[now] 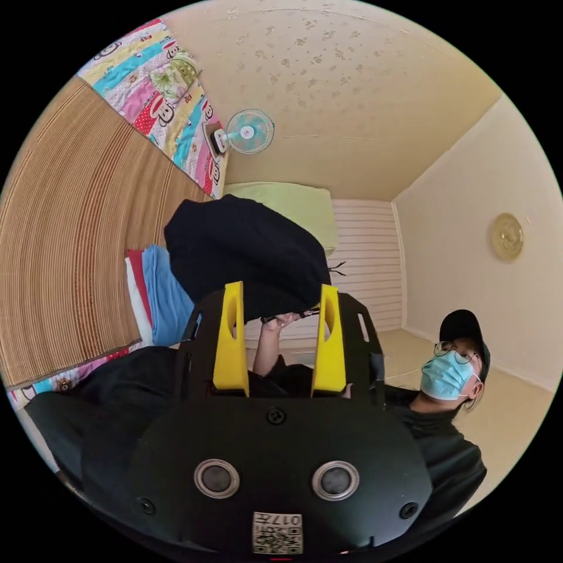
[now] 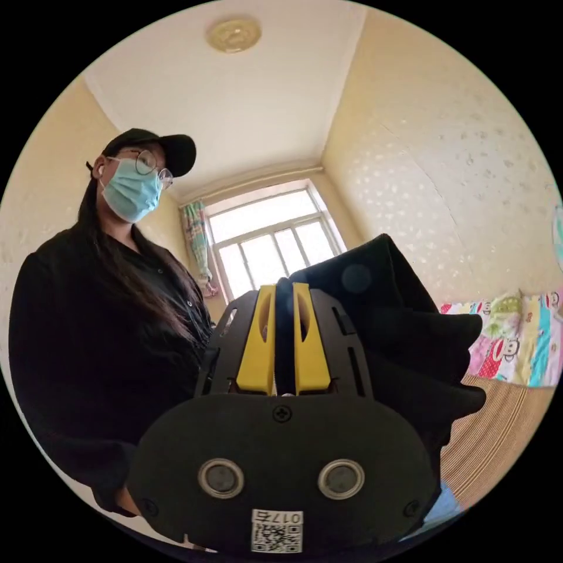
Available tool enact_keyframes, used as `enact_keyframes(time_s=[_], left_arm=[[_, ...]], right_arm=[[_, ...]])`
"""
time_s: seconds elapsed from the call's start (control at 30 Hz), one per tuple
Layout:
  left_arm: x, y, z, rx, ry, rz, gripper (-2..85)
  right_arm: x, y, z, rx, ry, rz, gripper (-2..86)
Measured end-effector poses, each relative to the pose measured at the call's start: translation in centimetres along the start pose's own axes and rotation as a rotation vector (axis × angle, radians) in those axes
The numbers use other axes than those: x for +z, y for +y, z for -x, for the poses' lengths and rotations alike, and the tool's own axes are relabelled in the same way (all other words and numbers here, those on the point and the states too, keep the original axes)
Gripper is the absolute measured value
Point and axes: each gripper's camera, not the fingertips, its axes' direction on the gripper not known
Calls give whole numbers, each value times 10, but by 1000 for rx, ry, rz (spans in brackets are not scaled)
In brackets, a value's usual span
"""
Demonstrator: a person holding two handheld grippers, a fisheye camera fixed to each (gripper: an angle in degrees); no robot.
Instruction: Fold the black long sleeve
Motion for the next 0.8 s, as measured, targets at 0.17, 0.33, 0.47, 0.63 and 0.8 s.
enact_keyframes(time_s=[0.17,0.33,0.47,0.63,0.8], left_arm=[[21,-29,15,-64,294,32,164],[17,-36,24,44,366,141,97],[-15,-24,-34,472,529,265,79],[-55,-2,-123,888,568,419,69],[-69,19,-159,1080,554,516,66]], right_arm=[[86,-19,54,-168,-216,180,24],[182,12,74,-12,-257,297,23],[186,9,92,-108,-404,312,19],[143,-7,95,-141,-348,146,20],[116,-15,58,-48,-162,123,55]])
